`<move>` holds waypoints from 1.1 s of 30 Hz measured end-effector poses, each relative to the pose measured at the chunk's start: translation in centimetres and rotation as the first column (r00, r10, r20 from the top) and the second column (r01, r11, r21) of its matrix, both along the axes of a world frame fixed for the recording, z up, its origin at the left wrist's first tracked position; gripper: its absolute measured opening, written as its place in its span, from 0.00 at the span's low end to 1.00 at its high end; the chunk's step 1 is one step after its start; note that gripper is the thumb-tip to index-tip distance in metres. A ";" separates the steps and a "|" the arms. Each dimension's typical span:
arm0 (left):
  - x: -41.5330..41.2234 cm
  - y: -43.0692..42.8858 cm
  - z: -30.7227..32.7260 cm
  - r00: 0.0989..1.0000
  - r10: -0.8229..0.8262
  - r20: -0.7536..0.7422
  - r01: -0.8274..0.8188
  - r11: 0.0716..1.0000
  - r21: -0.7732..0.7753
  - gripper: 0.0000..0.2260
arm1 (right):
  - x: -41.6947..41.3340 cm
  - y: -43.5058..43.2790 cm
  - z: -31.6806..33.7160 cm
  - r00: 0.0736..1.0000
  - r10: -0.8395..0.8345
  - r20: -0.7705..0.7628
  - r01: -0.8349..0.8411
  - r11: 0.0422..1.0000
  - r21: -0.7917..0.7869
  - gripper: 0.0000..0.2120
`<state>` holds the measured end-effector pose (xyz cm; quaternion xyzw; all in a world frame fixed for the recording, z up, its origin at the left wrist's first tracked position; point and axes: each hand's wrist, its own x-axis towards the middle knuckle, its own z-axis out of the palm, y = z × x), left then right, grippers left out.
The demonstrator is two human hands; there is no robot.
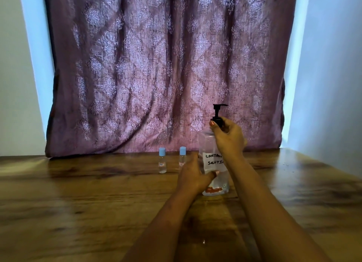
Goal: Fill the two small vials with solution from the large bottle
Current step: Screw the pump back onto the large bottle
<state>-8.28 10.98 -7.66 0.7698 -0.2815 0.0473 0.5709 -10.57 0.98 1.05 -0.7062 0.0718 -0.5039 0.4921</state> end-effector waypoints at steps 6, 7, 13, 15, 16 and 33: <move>-0.9 -0.4 0.1 0.994 0.089 0.069 -0.090 0.996 0.015 0.23 | 0.0 0.3 -0.5 0.997 -0.049 0.057 0.050 0.999 -0.021 0.24; -1.0 -0.4 0.1 0.994 0.083 0.064 -0.084 0.996 0.011 0.25 | -0.1 0.1 -0.6 0.998 0.023 0.061 -0.024 1.000 0.009 0.27; 0.5 0.0 -0.8 0.996 -0.025 -0.083 0.014 0.991 -0.130 0.34 | -1.1 -0.8 -2.7 0.957 0.265 -0.118 -0.260 0.964 0.057 0.43; 1.1 0.1 -0.9 0.994 -0.049 -0.100 0.035 0.990 -0.135 0.29 | -0.9 -0.6 -4.7 0.944 0.231 -0.234 -0.233 0.972 0.019 0.52; 1.2 0.1 -1.0 0.994 -0.059 -0.092 0.047 0.991 -0.123 0.27 | -0.7 -0.5 -5.7 0.947 0.205 -0.247 -0.212 0.977 0.002 0.54; 1.4 1.2 -1.2 0.983 0.108 0.151 -0.128 0.983 0.130 0.39 | 2.7 -3.4 -7.7 0.981 0.025 -0.195 -0.027 1.000 -0.003 0.40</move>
